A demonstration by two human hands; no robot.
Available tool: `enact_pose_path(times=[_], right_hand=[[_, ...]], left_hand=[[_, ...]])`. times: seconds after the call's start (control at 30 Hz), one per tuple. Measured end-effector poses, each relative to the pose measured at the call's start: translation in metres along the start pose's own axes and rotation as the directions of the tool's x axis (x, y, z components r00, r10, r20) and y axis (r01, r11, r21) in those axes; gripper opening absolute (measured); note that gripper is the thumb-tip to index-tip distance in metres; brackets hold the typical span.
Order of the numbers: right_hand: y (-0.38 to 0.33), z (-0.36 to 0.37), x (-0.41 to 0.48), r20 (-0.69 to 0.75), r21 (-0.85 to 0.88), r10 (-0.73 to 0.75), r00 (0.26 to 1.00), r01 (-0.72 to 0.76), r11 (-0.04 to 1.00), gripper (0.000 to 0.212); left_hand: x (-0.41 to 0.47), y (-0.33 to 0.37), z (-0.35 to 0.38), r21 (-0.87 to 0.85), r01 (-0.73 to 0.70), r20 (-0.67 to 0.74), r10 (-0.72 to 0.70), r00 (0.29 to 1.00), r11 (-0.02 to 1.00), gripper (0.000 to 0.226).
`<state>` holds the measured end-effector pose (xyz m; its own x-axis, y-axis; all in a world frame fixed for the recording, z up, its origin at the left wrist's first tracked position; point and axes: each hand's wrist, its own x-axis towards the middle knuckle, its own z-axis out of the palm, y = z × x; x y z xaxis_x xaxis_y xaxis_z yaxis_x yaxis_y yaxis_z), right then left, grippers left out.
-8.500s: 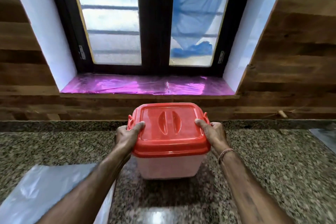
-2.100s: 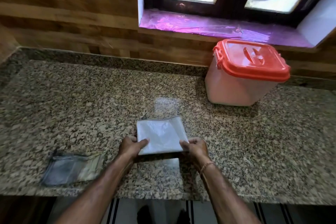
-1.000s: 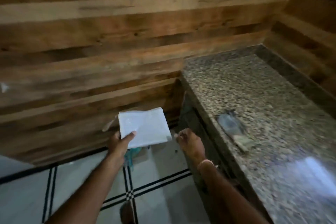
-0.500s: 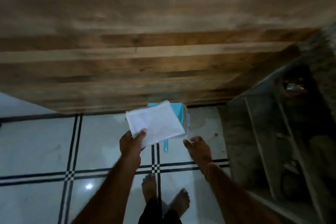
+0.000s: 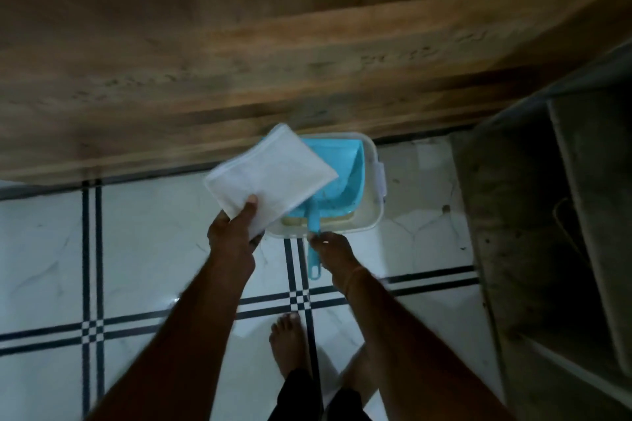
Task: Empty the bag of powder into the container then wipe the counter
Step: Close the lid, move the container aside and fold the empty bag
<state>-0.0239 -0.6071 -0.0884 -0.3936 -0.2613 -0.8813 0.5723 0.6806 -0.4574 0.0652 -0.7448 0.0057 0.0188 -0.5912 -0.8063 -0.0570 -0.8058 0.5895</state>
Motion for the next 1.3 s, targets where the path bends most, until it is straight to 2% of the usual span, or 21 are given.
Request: enact_pose_path(times=[0.1, 0.27, 0.37, 0.47, 0.6, 0.73, 0.83, 0.93, 1.03, 1.17, 1.3], right_hand=[[0.009, -0.021, -0.03, -0.113, 0.063, -0.07, 0.991, 0.078, 0.995, 0.025], [0.029, -0.081, -0.11, -0.343, -0.156, -0.244, 0.907, 0.201, 0.967, 0.023], [0.03, -0.104, -0.143, -0.467, -0.156, -0.234, 0.852, 0.181, 0.971, 0.017], [0.033, -0.12, -0.155, -0.475, -0.18, -0.243, 0.846, 0.177, 0.968, 0.017], [0.044, -0.123, -0.144, -0.472, -0.212, -0.261, 0.842, 0.179, 0.961, 0.015], [0.051, -0.127, -0.145, -0.484, -0.162, -0.259, 0.836, 0.205, 0.965, 0.01], [0.058, -0.131, -0.156, -0.498, -0.122, -0.222, 0.839, 0.185, 0.975, 0.009], [0.054, -0.134, -0.185, -0.484, -0.072, -0.164, 0.859, 0.148, 0.986, 0.015], [0.037, -0.14, -0.237, -0.49, -0.011, -0.157, 0.858, 0.174, 0.985, 0.018], [0.002, -0.157, -0.329, -0.468, 0.004, -0.162, 0.869, 0.185, 0.983, 0.017], [-0.014, -0.176, -0.419, -0.462, 0.014, -0.162, 0.872, 0.19, 0.982, 0.017]], left_hand=[[-0.01, 0.004, -0.003, -0.011, 0.016, -0.002, -0.017, 1.0, 1.0, 0.014], [-0.027, 0.016, 0.005, -0.011, -0.006, -0.093, 0.005, 0.996, 1.0, 0.024], [-0.022, 0.005, 0.016, -0.006, -0.021, -0.142, 0.019, 0.99, 1.0, 0.019], [-0.004, -0.019, 0.031, 0.066, -0.047, -0.13, 0.056, 0.99, 0.997, 0.017], [0.029, -0.047, 0.057, 0.256, -0.063, -0.057, 0.081, 0.995, 0.965, 0.02], [0.049, -0.057, 0.066, 0.371, -0.002, 0.022, -0.006, 1.0, 0.929, 0.024], [0.04, -0.045, 0.054, 0.483, -0.028, 0.006, 0.029, 1.0, 0.875, 0.02], [-0.005, -0.011, 0.048, 0.675, -0.123, 0.038, 0.132, 0.991, 0.727, 0.023], [-0.081, 0.024, 0.043, 0.786, -0.268, 0.164, 0.23, 0.959, 0.558, 0.03], [-0.202, 0.061, 0.027, 0.757, -0.408, 0.312, 0.266, 0.912, 0.511, 0.021], [-0.308, 0.095, 0.018, 0.727, -0.553, 0.455, 0.316, 0.832, 0.408, 0.038]])
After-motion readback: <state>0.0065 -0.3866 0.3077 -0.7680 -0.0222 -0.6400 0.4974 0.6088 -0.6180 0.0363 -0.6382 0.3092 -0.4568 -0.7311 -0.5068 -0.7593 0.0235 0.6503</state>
